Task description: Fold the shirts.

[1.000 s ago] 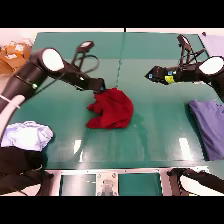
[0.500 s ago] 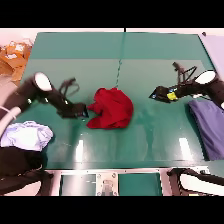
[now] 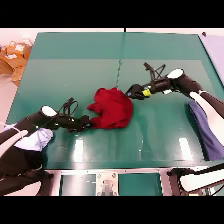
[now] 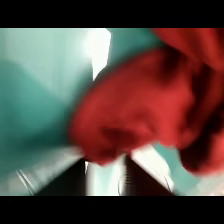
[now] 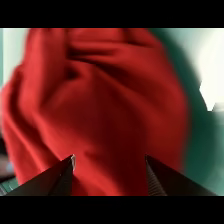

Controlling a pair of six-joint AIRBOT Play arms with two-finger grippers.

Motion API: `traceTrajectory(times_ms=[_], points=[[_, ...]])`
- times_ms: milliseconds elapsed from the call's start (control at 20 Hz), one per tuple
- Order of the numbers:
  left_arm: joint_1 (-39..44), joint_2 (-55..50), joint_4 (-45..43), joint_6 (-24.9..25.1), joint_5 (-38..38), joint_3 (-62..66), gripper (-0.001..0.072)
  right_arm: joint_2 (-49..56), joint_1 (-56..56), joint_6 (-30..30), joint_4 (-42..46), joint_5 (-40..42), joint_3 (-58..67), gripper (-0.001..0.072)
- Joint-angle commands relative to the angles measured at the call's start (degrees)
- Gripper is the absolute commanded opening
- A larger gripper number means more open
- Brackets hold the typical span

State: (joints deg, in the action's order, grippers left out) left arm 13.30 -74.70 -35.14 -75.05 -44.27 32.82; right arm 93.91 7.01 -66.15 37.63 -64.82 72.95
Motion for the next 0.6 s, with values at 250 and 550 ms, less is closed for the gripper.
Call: traceTrajectory(times_ms=[250,550], points=[[-0.28,0.11,6.14,9.49,3.89,-0.59,0.0025,5.18,5.77,0.85,-1.57,0.63,7.3,0.0018],[-15.26,6.29,-11.54,3.02,-6.51,-0.33,0.0024,3.08,-5.33,-5.16,9.77,0.2,6.67,0.0015]])
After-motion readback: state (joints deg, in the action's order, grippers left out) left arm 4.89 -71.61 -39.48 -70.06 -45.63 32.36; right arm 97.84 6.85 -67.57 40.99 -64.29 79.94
